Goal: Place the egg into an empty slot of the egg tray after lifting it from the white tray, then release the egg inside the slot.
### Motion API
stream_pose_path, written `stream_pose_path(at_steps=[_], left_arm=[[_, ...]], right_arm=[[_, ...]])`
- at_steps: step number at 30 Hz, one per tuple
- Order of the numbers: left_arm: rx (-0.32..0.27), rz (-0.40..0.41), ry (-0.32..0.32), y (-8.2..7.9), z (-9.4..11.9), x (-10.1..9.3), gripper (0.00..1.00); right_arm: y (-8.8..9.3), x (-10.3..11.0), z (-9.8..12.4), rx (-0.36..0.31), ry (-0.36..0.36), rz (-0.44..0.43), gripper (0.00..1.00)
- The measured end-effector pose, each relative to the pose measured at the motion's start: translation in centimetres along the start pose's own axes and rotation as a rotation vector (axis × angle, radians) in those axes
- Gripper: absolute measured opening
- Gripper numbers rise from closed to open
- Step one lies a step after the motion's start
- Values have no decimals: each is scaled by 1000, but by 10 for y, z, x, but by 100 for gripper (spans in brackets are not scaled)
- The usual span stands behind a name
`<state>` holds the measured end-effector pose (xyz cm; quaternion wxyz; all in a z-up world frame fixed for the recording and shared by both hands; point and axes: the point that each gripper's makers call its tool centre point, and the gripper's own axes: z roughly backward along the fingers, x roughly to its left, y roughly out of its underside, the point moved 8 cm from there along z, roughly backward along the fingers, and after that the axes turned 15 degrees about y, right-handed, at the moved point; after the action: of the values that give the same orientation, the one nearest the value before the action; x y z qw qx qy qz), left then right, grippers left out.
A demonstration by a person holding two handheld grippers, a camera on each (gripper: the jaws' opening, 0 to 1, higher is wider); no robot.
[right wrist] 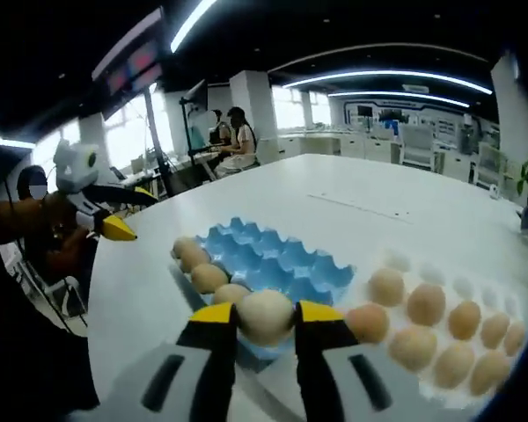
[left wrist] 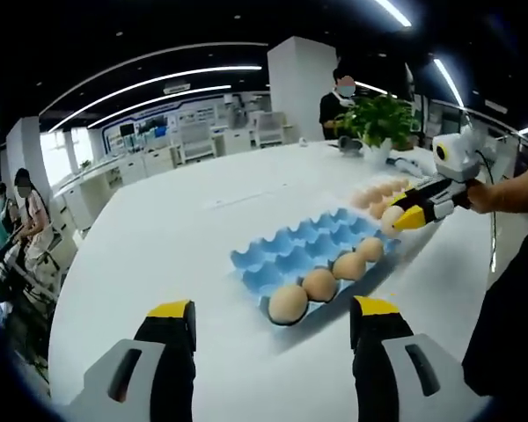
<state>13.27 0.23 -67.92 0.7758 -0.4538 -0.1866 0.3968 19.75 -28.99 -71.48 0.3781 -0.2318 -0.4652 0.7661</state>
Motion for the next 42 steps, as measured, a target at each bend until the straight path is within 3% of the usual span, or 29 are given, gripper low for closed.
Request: stream_pose_path(at_steps=[2,9,13,16,22,29,34,42], left_arm=[[-7,24,19,-1,-1,-3,73],[-23,72,-48,-4,1,0,77],[-80,80,-93,-12,4,3,83],[-88,109,-89,-15,2,0,92],[-88,128,-77,-14,-2,-6,97],[-93,140,-89,-16,-3,-5,97],[-104,143,-89,-18,-4,-6,97],[-111,151,-102,-18,-2,-5,95]], right_arm=[[1,1,-3,10,-4,13,25],[6,-1,-5,28,-7,1,25],[8,0,-7,33,-5,5,25],[10,2,-8,43,-6,10,25],[15,2,-11,65,-6,19,25],[18,2,-17,64,6,24,25],[17,7,-20,55,4,90,26],[20,5,-18,60,-18,42,26]])
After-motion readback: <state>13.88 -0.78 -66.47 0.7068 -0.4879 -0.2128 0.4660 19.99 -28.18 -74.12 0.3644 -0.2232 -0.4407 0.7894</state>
